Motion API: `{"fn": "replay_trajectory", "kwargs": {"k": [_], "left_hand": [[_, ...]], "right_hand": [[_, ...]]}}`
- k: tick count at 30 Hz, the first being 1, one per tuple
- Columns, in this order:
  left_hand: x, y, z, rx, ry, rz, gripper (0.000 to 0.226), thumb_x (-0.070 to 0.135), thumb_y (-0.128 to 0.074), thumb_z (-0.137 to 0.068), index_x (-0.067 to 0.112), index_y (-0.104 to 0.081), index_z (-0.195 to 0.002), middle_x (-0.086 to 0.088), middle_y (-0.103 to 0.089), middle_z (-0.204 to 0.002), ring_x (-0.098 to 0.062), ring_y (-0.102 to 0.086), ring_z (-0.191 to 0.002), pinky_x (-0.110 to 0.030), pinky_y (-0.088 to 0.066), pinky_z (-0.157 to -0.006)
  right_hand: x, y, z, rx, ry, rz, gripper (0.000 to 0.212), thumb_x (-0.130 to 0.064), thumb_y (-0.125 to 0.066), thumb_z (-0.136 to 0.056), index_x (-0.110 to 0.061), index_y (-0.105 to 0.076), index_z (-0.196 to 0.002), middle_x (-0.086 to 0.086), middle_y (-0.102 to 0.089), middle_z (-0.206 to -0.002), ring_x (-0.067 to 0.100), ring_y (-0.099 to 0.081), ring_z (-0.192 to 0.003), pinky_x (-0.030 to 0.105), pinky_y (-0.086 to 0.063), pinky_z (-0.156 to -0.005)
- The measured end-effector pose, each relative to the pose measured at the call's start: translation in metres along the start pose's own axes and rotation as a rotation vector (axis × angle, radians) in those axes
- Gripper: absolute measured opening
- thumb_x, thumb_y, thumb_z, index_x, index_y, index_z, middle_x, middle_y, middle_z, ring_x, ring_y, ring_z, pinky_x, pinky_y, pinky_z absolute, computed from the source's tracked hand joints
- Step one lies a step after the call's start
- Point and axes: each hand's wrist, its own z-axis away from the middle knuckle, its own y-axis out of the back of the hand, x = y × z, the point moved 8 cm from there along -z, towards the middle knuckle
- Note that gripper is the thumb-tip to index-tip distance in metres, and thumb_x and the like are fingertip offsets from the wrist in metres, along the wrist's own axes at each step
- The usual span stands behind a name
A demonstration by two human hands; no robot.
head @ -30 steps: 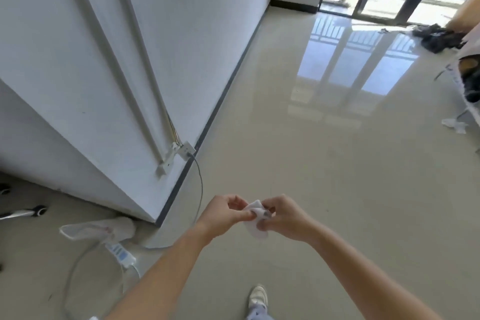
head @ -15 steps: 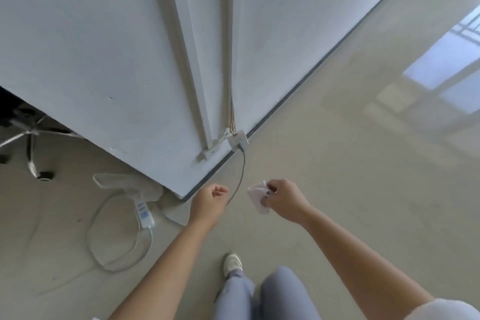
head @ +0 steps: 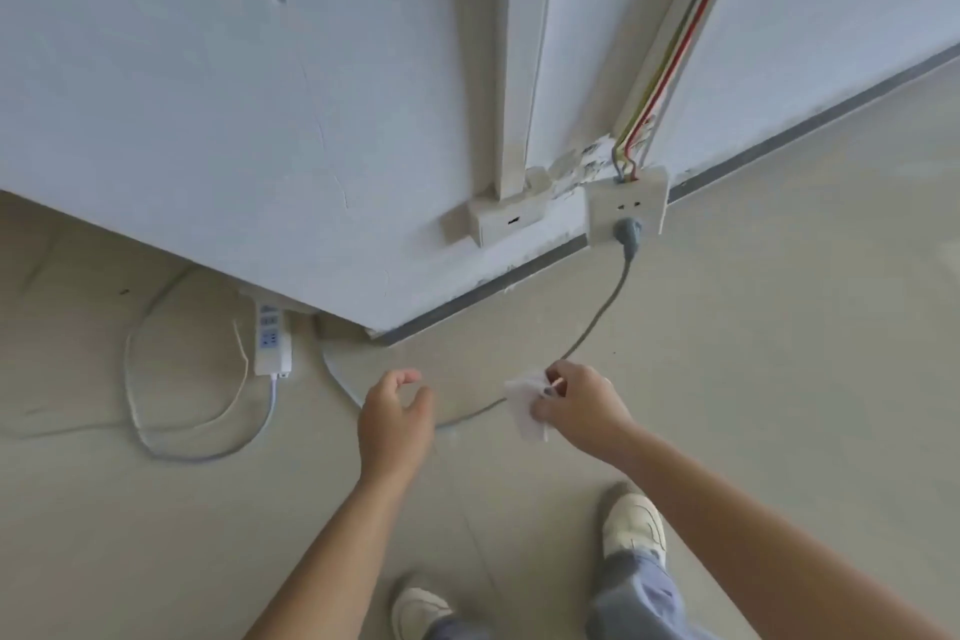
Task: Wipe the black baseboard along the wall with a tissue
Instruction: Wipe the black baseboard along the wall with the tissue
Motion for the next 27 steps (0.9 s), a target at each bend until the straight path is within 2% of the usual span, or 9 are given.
{"fn": "replay_trajectory", "kwargs": {"k": [6, 10, 13, 15, 17, 19, 21, 25, 27], "left_hand": [[-0.070, -0.005, -0.115, 0.253, -0.177, -0.032, 0.037, 0.010, -0.051, -0.087, 0.012, -0.051, -0.124, -0.004, -0.054, -0.128, -0.017, -0.049, -0.118, -0.025, -0.036, -0.091], [-0.095, 0.008, -0.161, 0.453, -0.225, 0.102, 0.040, 0.012, -0.050, -0.087, 0.013, -0.048, -0.127, -0.002, -0.055, -0.126, -0.008, -0.050, -0.105, -0.030, -0.042, -0.092], [-0.104, -0.009, -0.182, 0.349, -0.259, 0.067, 0.037, 0.010, -0.046, -0.088, 0.014, -0.055, -0.124, -0.002, -0.064, -0.098, 0.000, -0.047, -0.078, -0.015, -0.038, -0.073], [-0.102, -0.022, -0.186, 0.199, -0.314, -0.020, 0.036, 0.007, -0.042, -0.086, 0.026, -0.060, -0.112, -0.017, -0.054, -0.076, -0.008, -0.041, -0.063, -0.018, -0.031, -0.055], [-0.100, -0.030, -0.185, 0.078, -0.313, -0.025, 0.036, 0.007, -0.041, -0.087, 0.035, -0.059, -0.101, -0.007, -0.056, -0.079, -0.009, -0.042, -0.068, -0.019, -0.031, -0.057], [-0.096, -0.031, -0.182, 0.039, -0.313, -0.006, 0.035, 0.005, -0.042, -0.088, 0.037, -0.057, -0.092, 0.017, -0.058, -0.079, 0.006, -0.046, -0.067, -0.005, -0.034, -0.062], [-0.092, -0.033, -0.179, 0.027, -0.310, 0.004, 0.025, 0.003, -0.042, -0.089, 0.024, -0.054, -0.087, 0.014, -0.058, -0.077, 0.012, -0.049, -0.073, 0.004, -0.031, -0.060], [-0.092, -0.037, -0.176, 0.058, -0.335, 0.043, 0.038, -0.001, -0.041, -0.086, 0.032, -0.053, -0.071, 0.015, -0.051, -0.065, 0.004, -0.044, -0.067, -0.005, -0.031, -0.061], [-0.095, -0.036, -0.177, 0.096, -0.331, 0.041, 0.043, -0.001, -0.040, -0.085, 0.036, -0.054, -0.069, 0.008, -0.046, -0.063, -0.005, -0.038, -0.064, -0.020, -0.031, -0.062]], "right_hand": [[0.033, -0.077, -0.141, -0.161, 0.069, 0.191, 0.020, -0.016, -0.064, -0.073, -0.018, -0.044, -0.072, -0.003, -0.048, -0.072, 0.013, -0.042, -0.061, 0.023, -0.032, -0.052], [0.026, -0.133, -0.203, -0.235, 0.121, 0.071, 0.013, -0.015, -0.069, -0.076, -0.012, -0.061, -0.086, 0.002, -0.061, -0.073, 0.015, -0.056, -0.054, 0.027, -0.050, -0.052], [0.015, -0.176, -0.227, -0.348, 0.151, -0.103, 0.009, -0.013, -0.067, -0.082, -0.008, -0.065, -0.089, 0.003, -0.061, -0.067, 0.013, -0.055, -0.047, 0.022, -0.050, -0.055], [0.011, -0.200, -0.237, -0.397, 0.118, -0.228, 0.009, -0.013, -0.066, -0.083, -0.005, -0.063, -0.085, 0.008, -0.063, -0.067, 0.017, -0.059, -0.050, 0.023, -0.050, -0.055], [0.013, -0.216, -0.244, -0.428, 0.051, -0.392, 0.017, -0.013, -0.063, -0.085, 0.000, -0.062, -0.095, 0.014, -0.066, -0.077, 0.023, -0.066, -0.062, 0.023, -0.050, -0.053], [0.014, -0.229, -0.247, -0.450, -0.016, -0.572, 0.026, -0.014, -0.061, -0.088, 0.005, -0.060, -0.106, 0.016, -0.066, -0.082, 0.027, -0.067, -0.070, 0.025, -0.054, -0.059], [0.012, -0.240, -0.247, -0.479, -0.058, -0.722, 0.030, -0.015, -0.059, -0.091, 0.006, -0.059, -0.112, 0.015, -0.066, -0.083, 0.026, -0.067, -0.071, 0.027, -0.056, -0.064], [0.000, -0.266, -0.246, -0.539, -0.111, -0.846, 0.033, -0.012, -0.055, -0.092, 0.007, -0.056, -0.118, 0.020, -0.066, -0.088, 0.026, -0.067, -0.067, 0.025, -0.056, -0.054], [-0.009, -0.278, -0.248, -0.562, -0.126, -0.918, 0.033, -0.012, -0.051, -0.093, 0.006, -0.055, -0.120, 0.022, -0.066, -0.092, 0.027, -0.068, -0.066, 0.025, -0.055, -0.052]]}}
